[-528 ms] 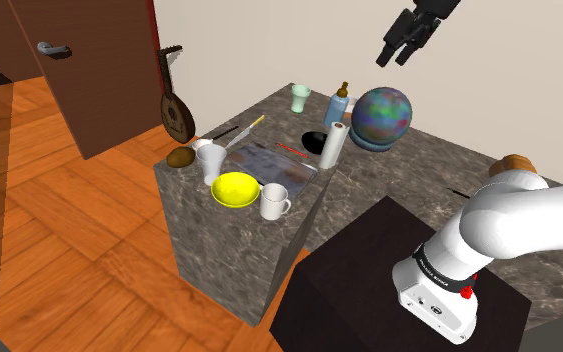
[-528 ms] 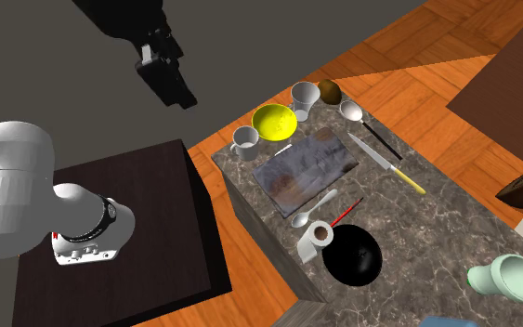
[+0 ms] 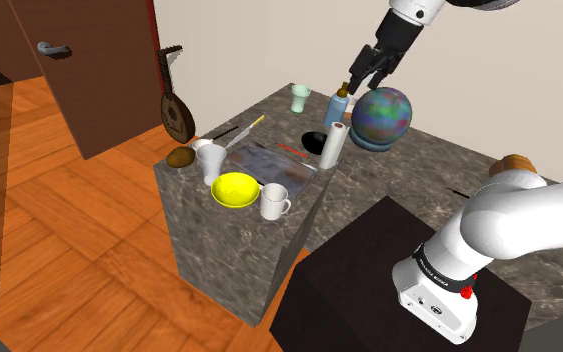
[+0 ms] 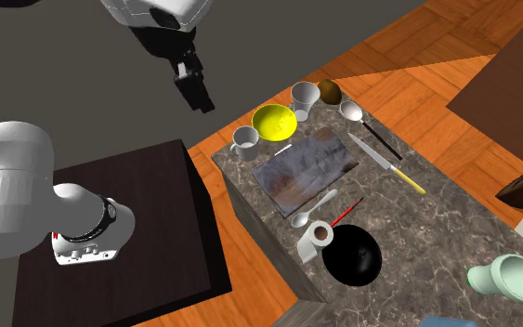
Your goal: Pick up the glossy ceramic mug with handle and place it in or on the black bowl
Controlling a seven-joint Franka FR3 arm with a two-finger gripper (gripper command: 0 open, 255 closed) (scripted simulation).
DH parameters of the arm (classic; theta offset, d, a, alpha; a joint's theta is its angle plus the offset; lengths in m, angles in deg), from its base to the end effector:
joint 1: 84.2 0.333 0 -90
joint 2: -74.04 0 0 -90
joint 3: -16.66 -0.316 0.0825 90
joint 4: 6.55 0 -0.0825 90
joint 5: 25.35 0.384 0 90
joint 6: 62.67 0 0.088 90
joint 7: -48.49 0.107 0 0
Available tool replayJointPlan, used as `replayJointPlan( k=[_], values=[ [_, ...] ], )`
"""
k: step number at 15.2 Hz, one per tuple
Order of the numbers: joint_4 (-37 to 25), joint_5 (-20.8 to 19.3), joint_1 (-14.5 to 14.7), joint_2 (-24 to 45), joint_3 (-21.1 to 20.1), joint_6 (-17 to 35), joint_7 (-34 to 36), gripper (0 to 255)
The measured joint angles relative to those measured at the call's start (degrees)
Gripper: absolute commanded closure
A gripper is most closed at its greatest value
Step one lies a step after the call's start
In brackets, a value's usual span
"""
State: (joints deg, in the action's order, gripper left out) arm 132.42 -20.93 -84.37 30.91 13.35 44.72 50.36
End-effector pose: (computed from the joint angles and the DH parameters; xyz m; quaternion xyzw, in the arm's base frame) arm 0.3416 0.0288 0.5753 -0.9948 0.0025 -0.0996 0.0217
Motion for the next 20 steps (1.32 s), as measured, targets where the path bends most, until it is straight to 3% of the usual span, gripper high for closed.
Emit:
replayJointPlan(
  k=[11, 20],
  values=[
    [7.04, 1.13, 1.18, 13.22, -9.57, 17.42, 9.93, 0],
    [6.54, -3.87, -0.47, 30.88, -16.69, 31.49, 20.18, 0]
  ],
)
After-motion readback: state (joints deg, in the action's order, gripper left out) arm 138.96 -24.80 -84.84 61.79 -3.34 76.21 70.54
